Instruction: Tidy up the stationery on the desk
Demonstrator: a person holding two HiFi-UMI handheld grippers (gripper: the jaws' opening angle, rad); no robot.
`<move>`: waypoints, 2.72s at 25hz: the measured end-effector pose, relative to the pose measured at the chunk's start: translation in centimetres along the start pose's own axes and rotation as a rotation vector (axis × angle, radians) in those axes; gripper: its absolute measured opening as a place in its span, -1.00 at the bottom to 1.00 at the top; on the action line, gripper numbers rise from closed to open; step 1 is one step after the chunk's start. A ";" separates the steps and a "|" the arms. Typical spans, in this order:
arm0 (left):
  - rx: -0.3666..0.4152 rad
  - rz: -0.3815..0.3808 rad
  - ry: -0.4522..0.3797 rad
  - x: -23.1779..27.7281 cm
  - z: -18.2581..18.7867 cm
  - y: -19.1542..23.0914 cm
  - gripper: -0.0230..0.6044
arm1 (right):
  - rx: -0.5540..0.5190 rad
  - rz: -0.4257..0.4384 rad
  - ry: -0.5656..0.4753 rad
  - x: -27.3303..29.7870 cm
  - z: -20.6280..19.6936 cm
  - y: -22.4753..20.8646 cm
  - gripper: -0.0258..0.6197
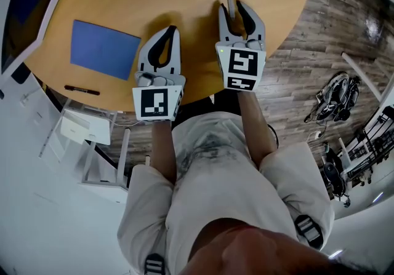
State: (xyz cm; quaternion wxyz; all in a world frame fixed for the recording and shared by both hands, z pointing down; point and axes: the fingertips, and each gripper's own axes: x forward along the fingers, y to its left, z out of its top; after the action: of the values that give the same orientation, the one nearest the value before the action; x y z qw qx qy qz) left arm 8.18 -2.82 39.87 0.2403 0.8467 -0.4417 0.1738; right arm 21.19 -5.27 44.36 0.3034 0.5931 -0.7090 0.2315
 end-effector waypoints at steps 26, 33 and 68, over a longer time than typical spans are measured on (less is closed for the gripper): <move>-0.205 0.349 -0.172 -14.2 -3.5 10.7 -0.88 | -0.415 0.379 -0.152 -2.9 4.6 21.3 -0.71; -0.257 0.464 -0.199 -18.5 -5.4 13.4 -0.88 | -0.503 0.494 -0.149 -2.6 4.1 27.5 -0.72; -0.475 0.718 -0.223 -25.3 -12.6 18.3 -0.88 | -0.778 0.774 -0.079 -2.5 -0.3 41.6 -0.71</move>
State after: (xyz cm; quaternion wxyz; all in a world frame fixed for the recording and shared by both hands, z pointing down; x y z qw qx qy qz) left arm -22.01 12.01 42.09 0.3036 0.5743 -0.7588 0.0477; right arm -19.31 4.54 44.10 0.3663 0.1412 -0.9194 0.0245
